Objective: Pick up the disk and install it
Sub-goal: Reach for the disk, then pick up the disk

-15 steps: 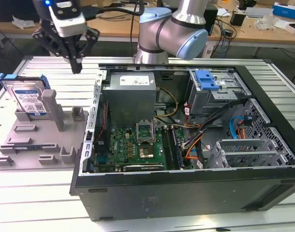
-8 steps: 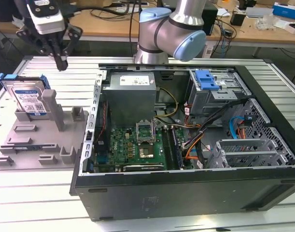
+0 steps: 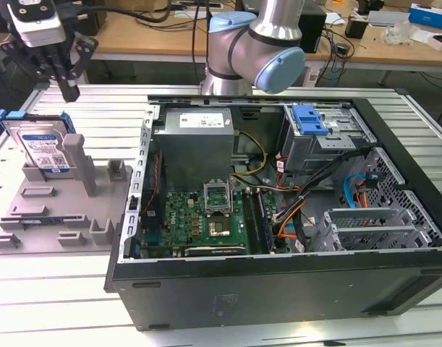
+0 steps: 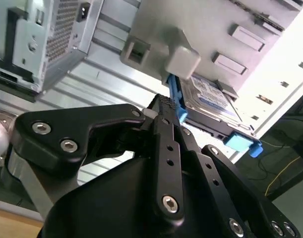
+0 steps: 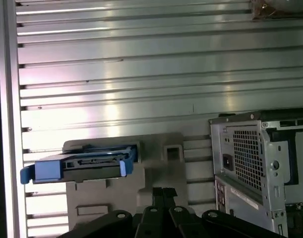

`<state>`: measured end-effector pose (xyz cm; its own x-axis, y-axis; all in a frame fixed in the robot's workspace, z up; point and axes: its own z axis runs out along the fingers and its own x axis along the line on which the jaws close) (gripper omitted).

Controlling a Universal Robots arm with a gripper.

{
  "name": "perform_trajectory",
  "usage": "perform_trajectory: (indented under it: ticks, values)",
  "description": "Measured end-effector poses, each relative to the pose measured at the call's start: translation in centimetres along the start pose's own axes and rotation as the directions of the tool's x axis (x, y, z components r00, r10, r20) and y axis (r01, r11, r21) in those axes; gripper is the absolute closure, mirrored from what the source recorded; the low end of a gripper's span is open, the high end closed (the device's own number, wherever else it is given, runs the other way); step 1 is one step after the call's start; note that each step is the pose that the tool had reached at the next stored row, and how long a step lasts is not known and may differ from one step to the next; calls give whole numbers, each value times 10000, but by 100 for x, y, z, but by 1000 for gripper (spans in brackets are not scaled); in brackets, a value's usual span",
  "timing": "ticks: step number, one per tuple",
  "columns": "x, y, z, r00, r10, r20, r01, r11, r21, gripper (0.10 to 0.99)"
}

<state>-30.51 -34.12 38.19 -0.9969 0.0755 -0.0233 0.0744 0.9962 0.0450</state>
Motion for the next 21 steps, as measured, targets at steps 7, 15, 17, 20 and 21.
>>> perform_trajectory:
  ticks: [7, 15, 17, 20, 21]
  values:
    - [377, 112, 28, 10000, -1, 0, 1, 10000, -1, 980]
    - [439, 121, 31, 10000, 0, -2, 0, 10000, -1, 980]
    - [439, 121, 31, 10000, -1, -2, 1, 10000, 0, 980]
    - [440, 121, 31, 10000, -1, -3, 1, 10000, 0, 980]
    - [441, 121, 31, 10000, -1, -3, 1, 10000, 0, 980]
